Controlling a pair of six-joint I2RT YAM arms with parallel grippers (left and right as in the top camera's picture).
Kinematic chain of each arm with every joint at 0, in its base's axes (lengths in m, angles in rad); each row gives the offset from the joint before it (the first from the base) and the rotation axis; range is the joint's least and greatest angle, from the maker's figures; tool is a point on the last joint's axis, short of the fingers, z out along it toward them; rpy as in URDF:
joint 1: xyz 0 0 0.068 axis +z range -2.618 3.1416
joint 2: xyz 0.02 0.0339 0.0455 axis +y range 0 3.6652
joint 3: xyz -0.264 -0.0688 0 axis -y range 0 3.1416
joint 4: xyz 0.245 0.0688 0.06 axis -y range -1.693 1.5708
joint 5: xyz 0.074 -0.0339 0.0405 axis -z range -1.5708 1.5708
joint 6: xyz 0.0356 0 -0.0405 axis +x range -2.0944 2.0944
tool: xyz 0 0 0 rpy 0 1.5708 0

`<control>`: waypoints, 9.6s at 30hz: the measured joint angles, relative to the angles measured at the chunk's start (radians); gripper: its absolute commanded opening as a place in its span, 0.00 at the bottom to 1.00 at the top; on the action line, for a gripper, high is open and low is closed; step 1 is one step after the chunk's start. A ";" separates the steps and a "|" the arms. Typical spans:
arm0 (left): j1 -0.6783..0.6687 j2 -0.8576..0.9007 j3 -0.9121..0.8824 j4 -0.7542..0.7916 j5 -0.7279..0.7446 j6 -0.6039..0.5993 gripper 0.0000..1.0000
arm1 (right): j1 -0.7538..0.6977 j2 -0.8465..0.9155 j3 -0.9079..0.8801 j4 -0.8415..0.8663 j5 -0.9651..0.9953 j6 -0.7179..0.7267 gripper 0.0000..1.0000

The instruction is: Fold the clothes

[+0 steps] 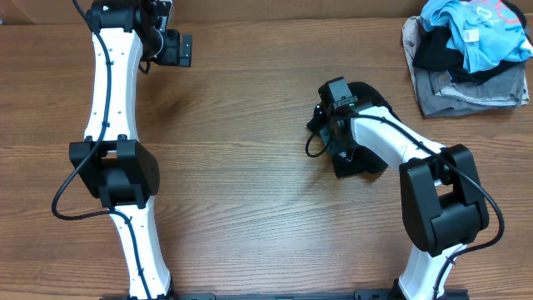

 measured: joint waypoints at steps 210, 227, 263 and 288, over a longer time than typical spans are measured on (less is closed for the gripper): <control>0.000 0.000 0.000 0.167 0.000 0.000 1.00 | -0.470 -1.941 -1.279 0.863 -0.400 0.201 1.00; 0.000 0.000 0.000 0.167 0.000 0.000 1.00 | -0.470 -1.976 -1.281 0.712 -0.388 0.202 1.00; -0.142 -0.752 -0.771 0.251 -0.038 -0.004 1.00 | -0.470 -1.976 -1.281 0.711 -0.388 0.202 1.00; 0.047 -1.878 -2.261 1.493 0.098 -0.018 1.00 | -0.469 -1.976 -1.281 0.711 -0.388 0.204 1.00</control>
